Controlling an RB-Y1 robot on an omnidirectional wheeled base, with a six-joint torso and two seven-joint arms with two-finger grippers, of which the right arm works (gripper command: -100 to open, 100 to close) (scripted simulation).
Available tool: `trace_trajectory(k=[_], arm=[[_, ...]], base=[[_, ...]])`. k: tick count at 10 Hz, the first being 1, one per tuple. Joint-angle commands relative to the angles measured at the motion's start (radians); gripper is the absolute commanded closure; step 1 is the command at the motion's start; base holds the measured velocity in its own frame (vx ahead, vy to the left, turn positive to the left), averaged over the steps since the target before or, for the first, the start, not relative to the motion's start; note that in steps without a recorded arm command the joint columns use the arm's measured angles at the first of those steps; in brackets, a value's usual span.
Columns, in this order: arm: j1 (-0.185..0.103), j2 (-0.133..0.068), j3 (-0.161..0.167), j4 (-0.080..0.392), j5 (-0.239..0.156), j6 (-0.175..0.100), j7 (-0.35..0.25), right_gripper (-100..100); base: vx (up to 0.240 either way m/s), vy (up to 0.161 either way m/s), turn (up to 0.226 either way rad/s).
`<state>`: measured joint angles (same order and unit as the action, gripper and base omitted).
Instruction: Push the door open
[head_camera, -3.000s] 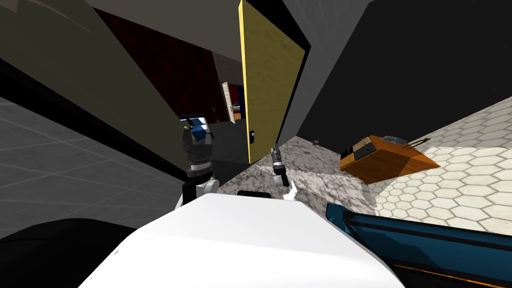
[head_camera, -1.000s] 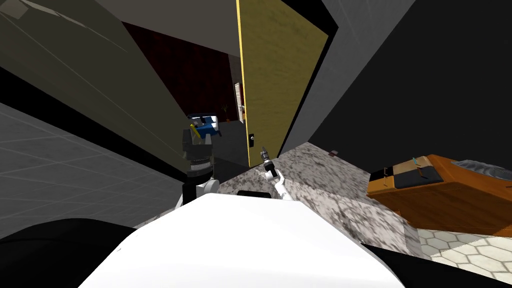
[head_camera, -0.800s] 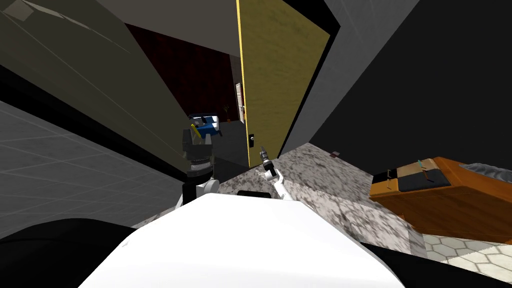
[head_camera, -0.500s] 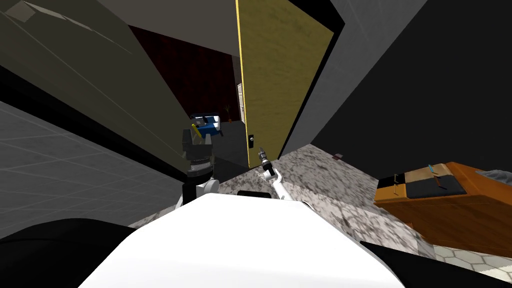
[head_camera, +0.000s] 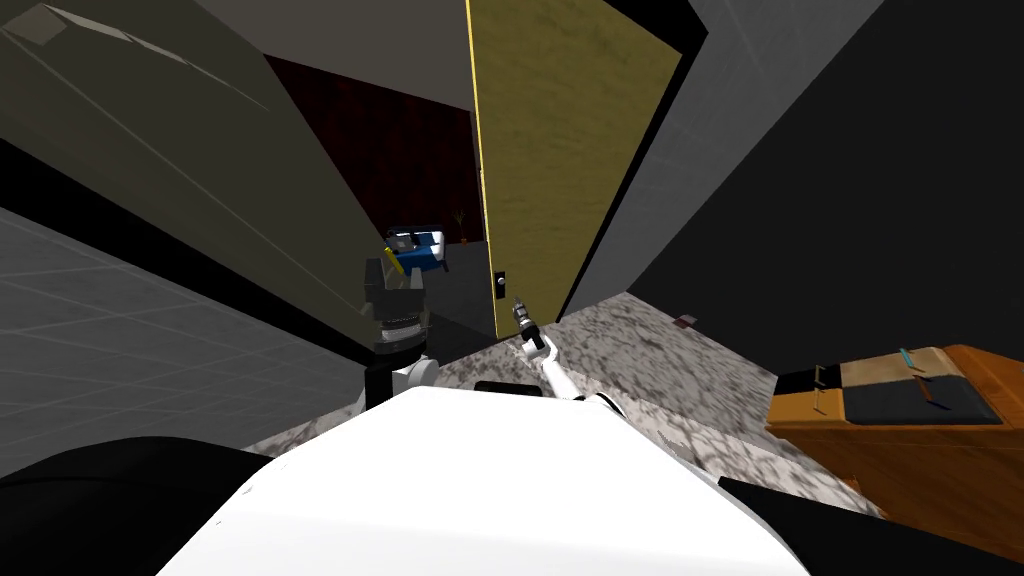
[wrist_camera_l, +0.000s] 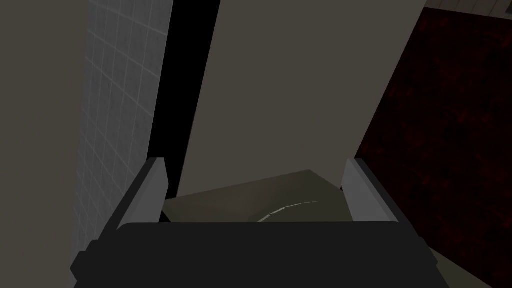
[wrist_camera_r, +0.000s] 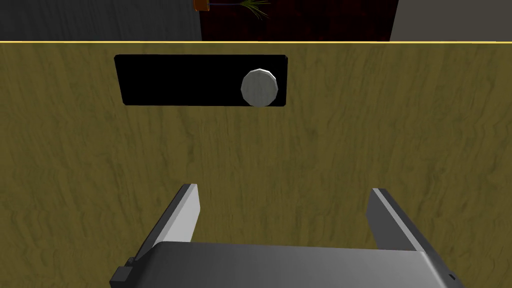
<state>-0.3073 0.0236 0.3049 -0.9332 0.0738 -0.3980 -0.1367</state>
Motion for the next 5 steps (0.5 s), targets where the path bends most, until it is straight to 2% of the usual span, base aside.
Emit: trace_trajectory(k=[1,2,3,4,5], arm=[[-0.021,0.012,0.007,0.034,-0.001,0.008,-0.003,-100],[-0.036,0.022,0.012,0.060,-0.002,0.011,-0.005,-100],[-0.027,0.020,0.008,0.048,-0.001,0.004,0.000,-100],[-0.030,-0.009,0.004,0.053,-0.002,0.005,0.000,-100],[-0.031,-0.020,0.003,0.054,-0.003,0.004,0.001,-100]], base=[[0.105,-0.120,0.074],[0.101,-0.112,0.095],[0.045,-0.051,0.026],[0.110,0.041,0.031],[0.176,0.073,0.026]])
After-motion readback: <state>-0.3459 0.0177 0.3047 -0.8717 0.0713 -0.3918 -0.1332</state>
